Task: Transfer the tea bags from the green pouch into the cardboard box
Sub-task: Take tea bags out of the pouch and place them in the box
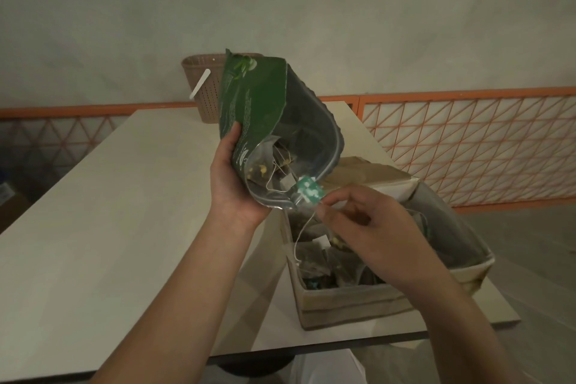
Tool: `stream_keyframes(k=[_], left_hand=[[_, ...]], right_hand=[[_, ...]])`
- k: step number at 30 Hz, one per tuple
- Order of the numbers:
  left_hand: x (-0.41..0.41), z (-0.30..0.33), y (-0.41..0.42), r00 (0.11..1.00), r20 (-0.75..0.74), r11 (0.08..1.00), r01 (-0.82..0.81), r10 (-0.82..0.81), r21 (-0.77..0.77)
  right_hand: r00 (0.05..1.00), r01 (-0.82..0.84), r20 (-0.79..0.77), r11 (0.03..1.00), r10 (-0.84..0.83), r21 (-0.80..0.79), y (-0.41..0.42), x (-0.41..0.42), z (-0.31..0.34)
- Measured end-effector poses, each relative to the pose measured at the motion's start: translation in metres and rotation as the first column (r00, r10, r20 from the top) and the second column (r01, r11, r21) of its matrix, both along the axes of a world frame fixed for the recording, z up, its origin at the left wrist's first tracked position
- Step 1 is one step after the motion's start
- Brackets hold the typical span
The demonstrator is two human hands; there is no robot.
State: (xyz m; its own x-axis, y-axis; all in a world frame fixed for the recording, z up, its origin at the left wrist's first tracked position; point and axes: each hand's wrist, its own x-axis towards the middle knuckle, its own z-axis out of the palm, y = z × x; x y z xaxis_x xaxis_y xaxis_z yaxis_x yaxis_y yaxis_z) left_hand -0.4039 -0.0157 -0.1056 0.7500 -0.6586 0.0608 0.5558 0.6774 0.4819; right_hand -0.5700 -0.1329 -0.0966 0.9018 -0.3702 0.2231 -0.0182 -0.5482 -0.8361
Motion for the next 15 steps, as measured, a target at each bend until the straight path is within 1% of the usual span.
stream_keyframes(k=[4,7,10,15], left_hand=[[-0.0015,0.0026,0.0000,0.999,0.010,0.998,-0.033,0.033,0.046],[-0.0044,0.0040,-0.0013,0.999,-0.008,0.996,-0.046,0.047,0.073],[-0.0062,0.0053,-0.0014,0.999,-0.014,0.997,-0.036,0.037,0.072],[-0.0065,0.0045,-0.0011,0.999,-0.034,0.998,-0.026,0.029,0.065]], right_hand=[[0.981,0.152,0.133,0.987,-0.143,-0.055,0.0017,-0.0009,0.0015],[0.945,0.238,0.238,0.971,-0.223,-0.035,0.0021,0.0041,0.0016],[0.926,0.215,0.305,0.975,-0.221,0.055,0.0022,0.0077,0.0013],[0.931,0.118,0.309,0.962,-0.193,0.245,-0.0031,0.0039,0.0018]])
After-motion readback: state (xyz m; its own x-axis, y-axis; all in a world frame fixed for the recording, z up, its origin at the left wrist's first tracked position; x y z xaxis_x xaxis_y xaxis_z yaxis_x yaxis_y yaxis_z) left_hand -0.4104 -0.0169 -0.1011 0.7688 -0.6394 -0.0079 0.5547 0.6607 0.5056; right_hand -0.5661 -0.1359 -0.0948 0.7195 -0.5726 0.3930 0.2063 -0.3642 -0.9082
